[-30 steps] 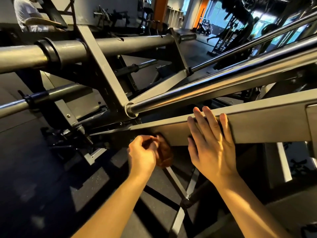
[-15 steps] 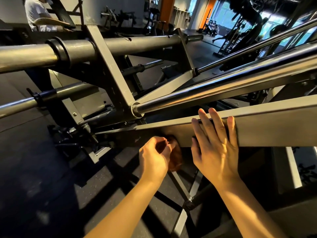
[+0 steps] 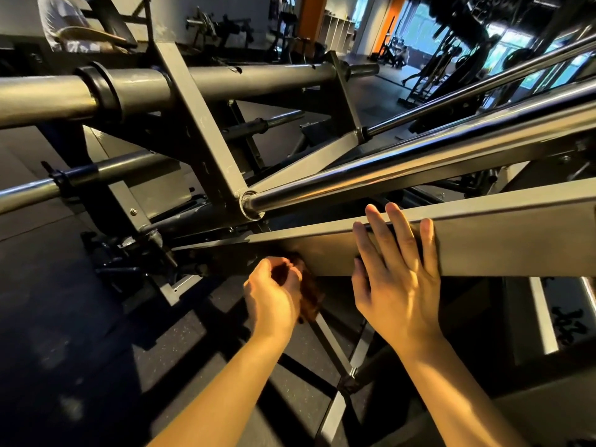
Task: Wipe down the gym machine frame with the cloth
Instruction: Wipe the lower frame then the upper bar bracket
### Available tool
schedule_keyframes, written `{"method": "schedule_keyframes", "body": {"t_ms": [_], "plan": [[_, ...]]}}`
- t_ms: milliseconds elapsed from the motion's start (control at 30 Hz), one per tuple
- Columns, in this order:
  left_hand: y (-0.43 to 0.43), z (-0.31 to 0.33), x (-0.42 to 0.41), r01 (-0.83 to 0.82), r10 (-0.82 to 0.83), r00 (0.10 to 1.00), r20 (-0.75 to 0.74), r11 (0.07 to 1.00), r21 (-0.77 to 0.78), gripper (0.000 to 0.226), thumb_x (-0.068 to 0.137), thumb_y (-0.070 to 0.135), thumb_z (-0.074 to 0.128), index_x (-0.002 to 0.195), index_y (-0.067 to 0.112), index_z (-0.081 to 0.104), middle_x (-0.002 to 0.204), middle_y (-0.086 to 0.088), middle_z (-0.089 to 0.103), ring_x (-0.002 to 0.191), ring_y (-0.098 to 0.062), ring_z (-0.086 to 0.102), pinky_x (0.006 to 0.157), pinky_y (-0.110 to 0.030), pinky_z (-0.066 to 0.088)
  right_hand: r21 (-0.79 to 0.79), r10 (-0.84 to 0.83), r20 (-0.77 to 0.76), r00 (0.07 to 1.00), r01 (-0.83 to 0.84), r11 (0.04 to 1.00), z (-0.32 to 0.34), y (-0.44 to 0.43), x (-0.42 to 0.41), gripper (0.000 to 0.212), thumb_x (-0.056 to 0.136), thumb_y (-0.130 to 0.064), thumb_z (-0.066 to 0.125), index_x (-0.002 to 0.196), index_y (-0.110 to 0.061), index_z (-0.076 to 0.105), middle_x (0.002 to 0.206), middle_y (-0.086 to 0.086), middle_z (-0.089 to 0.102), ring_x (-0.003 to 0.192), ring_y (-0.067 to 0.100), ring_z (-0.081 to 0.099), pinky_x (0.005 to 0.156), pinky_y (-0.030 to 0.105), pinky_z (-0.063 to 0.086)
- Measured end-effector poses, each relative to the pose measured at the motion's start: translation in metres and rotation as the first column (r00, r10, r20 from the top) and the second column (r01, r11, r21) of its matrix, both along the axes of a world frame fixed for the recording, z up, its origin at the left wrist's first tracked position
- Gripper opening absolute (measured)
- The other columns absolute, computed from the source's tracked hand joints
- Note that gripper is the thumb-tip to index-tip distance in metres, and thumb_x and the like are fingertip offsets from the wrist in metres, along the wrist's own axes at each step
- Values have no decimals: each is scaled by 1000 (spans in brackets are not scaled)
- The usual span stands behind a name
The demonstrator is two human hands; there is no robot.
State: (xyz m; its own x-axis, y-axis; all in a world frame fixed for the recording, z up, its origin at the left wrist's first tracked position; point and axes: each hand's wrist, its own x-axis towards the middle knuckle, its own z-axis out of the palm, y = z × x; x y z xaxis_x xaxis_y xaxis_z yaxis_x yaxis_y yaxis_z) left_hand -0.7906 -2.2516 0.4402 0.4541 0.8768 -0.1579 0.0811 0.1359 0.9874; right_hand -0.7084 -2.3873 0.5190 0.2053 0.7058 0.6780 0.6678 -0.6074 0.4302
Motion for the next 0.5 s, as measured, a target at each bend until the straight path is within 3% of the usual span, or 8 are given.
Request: {"method": "schedule_keyframes", "body": {"t_ms": [67,100,167,233,333,367,400,500], "plan": [[25,-6,-1,-67,66,998,-18,989,-134,8,101,12,61,109,14,63,92,1,64,78,-7,62,57,-10,48,7,-10,-1,1000,10,1000,1,1,0,55,93,-25,62,146,-10,54,159,12,42,153,33,27,127,52,5],[33,-8,-3,-91,87,996,-37,984,-151,9,100,12,61,108,11,65,93,-3,67,82,-14,66,62,-11,49,9,-12,-4,1000,12,1000,1,1,-1,55,93,-25,61,146,-10,55,159,12,42,153,33,27,127,52,5],[29,-8,-5,-90,87,996,-29,989,-121,13,97,17,63,106,10,69,97,-11,71,92,-33,70,79,-36,58,12,-10,-7,1000,10,1000,0,2,-2,55,93,-26,61,146,-10,54,159,11,42,153,33,27,127,51,4],[3,1,-6,23,-22,1000,10,996,-91,11,95,28,65,103,21,69,97,-12,70,90,-31,70,82,-48,61,9,-11,-5,1000,11,1000,0,2,-1,56,93,-26,61,146,-11,54,159,12,42,153,33,26,127,52,5],[-27,8,-1,153,-139,987,80,967,-205,9,99,22,67,105,25,61,101,9,55,87,-6,59,67,-9,53,10,-4,-6,1000,4,1000,-1,1,-1,56,93,-26,61,147,-11,53,160,12,41,154,33,26,127,53,5],[-25,10,-1,136,-131,991,42,974,-179,14,99,20,66,108,27,58,98,15,50,84,-1,54,65,-6,48,5,-5,-5,1000,5,1000,-1,1,-1,56,93,-26,61,147,-11,53,160,12,41,154,33,25,127,53,5],[-16,5,0,96,-100,995,-15,978,-184,18,99,20,66,112,27,58,100,14,52,87,-2,55,72,-11,49,-2,-9,-4,1000,9,1000,-1,1,-1,57,93,-26,61,147,-11,53,160,12,41,154,33,25,127,53,5],[25,-12,4,-96,90,995,-36,962,-255,23,98,20,65,119,12,66,115,-10,67,109,-30,66,93,-40,54,2,-12,-2,1000,12,1000,1,2,-1,56,92,-27,61,146,-10,54,159,12,42,153,33,27,127,52,4]]}}
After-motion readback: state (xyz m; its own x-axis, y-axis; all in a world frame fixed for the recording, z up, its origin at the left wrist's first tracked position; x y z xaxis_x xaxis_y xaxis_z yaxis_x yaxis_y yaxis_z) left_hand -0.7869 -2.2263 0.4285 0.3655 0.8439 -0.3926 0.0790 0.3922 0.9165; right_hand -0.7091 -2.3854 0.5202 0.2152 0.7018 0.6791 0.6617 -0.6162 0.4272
